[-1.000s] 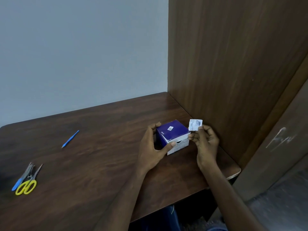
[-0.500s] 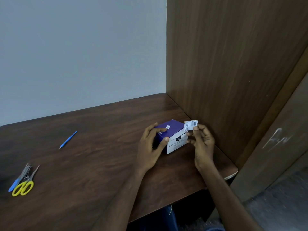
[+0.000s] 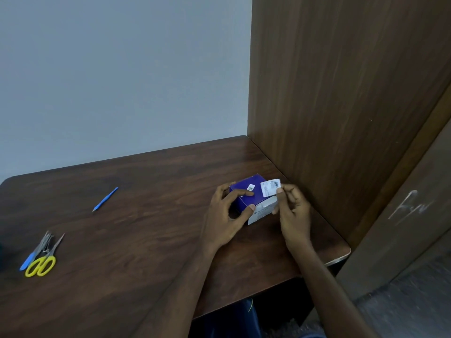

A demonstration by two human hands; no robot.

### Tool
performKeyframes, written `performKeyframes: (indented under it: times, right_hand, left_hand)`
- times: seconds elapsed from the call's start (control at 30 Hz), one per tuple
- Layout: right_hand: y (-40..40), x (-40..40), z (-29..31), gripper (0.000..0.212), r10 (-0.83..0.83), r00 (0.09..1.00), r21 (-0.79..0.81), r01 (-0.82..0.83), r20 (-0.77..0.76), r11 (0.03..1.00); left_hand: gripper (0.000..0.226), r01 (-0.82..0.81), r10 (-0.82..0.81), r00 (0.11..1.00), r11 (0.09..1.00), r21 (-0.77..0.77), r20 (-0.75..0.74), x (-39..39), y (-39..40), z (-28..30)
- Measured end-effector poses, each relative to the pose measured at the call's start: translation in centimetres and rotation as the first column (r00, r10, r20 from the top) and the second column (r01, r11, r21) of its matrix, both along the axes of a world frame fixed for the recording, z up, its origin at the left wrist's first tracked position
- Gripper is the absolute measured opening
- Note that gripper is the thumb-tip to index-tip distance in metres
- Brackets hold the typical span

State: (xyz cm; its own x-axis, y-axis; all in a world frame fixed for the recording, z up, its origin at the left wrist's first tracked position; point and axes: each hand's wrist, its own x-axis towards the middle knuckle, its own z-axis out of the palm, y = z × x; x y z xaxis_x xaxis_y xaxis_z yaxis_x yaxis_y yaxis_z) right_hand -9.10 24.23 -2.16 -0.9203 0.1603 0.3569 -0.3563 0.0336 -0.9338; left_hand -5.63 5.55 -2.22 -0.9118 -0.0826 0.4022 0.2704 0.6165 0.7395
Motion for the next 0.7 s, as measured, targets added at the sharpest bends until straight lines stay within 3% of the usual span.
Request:
performKeyframes:
  times: [0.17, 0.3, 0.7]
  right_hand:
    - [0.11, 0.11, -0.10, 0.013, -0.161, 0.986, -0.015, 0.162, 0.041, 0.987]
    - [0.27, -0.14, -0.04, 0.012, -0.232, 0.964, -0.142, 0.250, 0.133, 0.958]
    - [0.20, -0.67, -0.33, 0.014, -0.124, 0.982, -0.218, 0.153, 0.142, 0.964]
  left_hand:
    - [0.042, -0.014, 0.014, 1.000, 0.999, -0.050, 0.001, -0.05, -0.05, -0.18]
    - [0.057, -0.008, 0.008, 1.000, 0.999, -0.053, 0.002, -0.03, 0.00, -0.29]
    - [0.052, -0.148, 0.141, 0.988, 0.982, -0.115, -0.066, 0.05, 0.57, -0.08]
